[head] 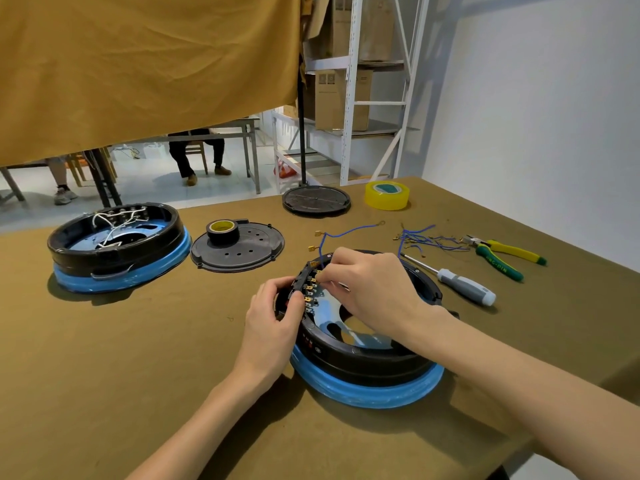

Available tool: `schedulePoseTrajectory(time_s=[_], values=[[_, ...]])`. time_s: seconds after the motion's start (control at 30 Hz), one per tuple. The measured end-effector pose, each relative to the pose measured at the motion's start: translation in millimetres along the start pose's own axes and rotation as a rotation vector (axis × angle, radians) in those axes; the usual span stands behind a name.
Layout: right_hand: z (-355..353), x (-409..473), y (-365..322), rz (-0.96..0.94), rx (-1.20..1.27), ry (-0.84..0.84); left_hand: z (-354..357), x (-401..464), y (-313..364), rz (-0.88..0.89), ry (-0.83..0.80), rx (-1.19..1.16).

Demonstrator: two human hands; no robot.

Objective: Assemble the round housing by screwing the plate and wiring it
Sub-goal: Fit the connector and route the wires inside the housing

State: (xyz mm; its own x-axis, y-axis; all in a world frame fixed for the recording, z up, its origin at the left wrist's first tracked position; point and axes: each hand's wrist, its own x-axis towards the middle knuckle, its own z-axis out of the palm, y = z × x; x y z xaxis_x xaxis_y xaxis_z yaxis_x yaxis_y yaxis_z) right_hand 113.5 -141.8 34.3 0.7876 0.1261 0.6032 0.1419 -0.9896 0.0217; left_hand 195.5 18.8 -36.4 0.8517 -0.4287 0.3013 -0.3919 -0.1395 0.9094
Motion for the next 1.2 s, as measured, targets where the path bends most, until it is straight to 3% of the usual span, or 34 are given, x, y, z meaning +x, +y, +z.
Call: schedulePoseTrajectory(time_s=[0.37,0.67,0.9,1.07,1.2], values=[[12.1,0.0,6.6,0.321,0.392,-0.398,-4.9,-0.6,-1.3,0.001,-0.037,-0.065],[18.6,9.9,3.4,0.424,0.508,-0.473,-5.8,-1.9,-2.6,0.035,0.010,-0.077],[18.6,12.0,-3.6,0.456,0.495,-0.475,-3.3,-5.9,-3.1,0.122,0.162,0.112],[17.8,10.8,-5.5,0.465,0.493,-0.455,-4.4,-8.4,-1.4,0.141,0.160,0.145],[19.6,11.8,-8.5,0.504,0.466,-0.445,-4.3,-15.6,-2.2,0.234,0.182,0.339]])
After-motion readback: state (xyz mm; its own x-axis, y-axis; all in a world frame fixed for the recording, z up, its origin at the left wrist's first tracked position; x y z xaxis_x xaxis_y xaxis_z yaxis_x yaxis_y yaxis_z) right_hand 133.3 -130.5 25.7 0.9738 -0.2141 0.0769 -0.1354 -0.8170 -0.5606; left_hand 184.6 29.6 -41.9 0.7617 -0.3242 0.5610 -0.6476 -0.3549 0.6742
